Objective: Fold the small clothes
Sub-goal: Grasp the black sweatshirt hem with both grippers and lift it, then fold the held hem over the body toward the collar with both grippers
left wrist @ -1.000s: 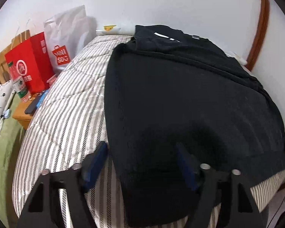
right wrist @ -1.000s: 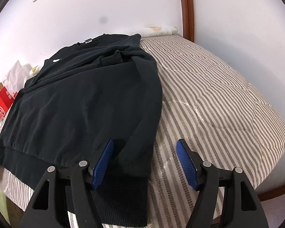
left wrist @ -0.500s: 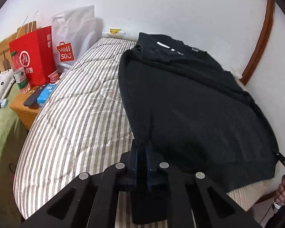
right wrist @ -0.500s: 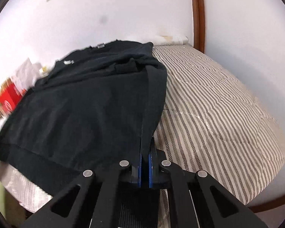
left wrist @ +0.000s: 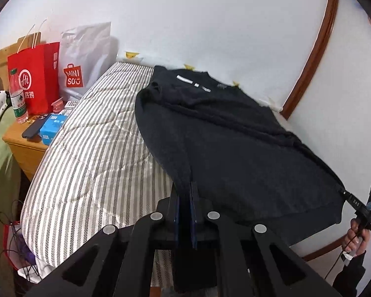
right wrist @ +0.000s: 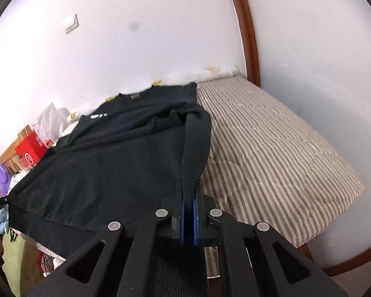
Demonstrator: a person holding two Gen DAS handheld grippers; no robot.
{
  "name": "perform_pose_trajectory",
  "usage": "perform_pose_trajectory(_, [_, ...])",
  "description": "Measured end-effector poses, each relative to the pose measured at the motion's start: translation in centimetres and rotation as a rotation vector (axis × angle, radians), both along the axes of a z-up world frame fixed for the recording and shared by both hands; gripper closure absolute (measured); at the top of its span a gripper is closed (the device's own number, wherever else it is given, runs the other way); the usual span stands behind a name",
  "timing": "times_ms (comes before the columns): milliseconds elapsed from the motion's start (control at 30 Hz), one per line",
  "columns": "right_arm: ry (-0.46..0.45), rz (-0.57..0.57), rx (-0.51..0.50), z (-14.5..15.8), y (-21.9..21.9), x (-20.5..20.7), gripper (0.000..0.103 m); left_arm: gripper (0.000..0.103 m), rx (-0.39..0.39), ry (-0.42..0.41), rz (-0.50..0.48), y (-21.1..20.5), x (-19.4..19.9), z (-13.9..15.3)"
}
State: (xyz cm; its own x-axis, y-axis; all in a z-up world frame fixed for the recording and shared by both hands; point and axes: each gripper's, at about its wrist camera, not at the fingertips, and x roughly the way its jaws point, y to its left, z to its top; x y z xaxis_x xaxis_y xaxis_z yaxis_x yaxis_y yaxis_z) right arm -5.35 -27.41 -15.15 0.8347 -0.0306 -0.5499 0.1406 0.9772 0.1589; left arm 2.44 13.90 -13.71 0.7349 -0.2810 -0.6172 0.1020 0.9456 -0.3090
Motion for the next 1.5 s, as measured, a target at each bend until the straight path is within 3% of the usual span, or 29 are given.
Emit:
perform_pose_trajectory(400, [-0.116,0.042,-0.018,4.1,1.4,1.9,0.098,0.096,0.062,-0.132,0.019,-0.9,3.1,4.1])
perform_pose_trajectory(733, [-0.197,0.02,0.026,6.9,0.6,7.5,0.098,0.096,0.111,-0.234,0.072,-2.0,10.9,7.6])
perform_pose_trajectory(1067, [-0.16,-0.008,-0.02,7.8,1.4,18.2,0.098,0.096,0.224,-0.208,0.107,-4.5,21.0,7.3])
perform_pose_trajectory(1333, [-0.129,-0.047,0.019,5.7,1.2,26.0,0.098,0.096,0.268,-0.161,0.137,-5.5,28.3,5.2])
perform_pose_trajectory(1500, [-0.028,-0.123,0.036,3.6,0.4,31.8,0.098,0.096,0.279,-0.092,0.168,-5.7,32.4,3.2])
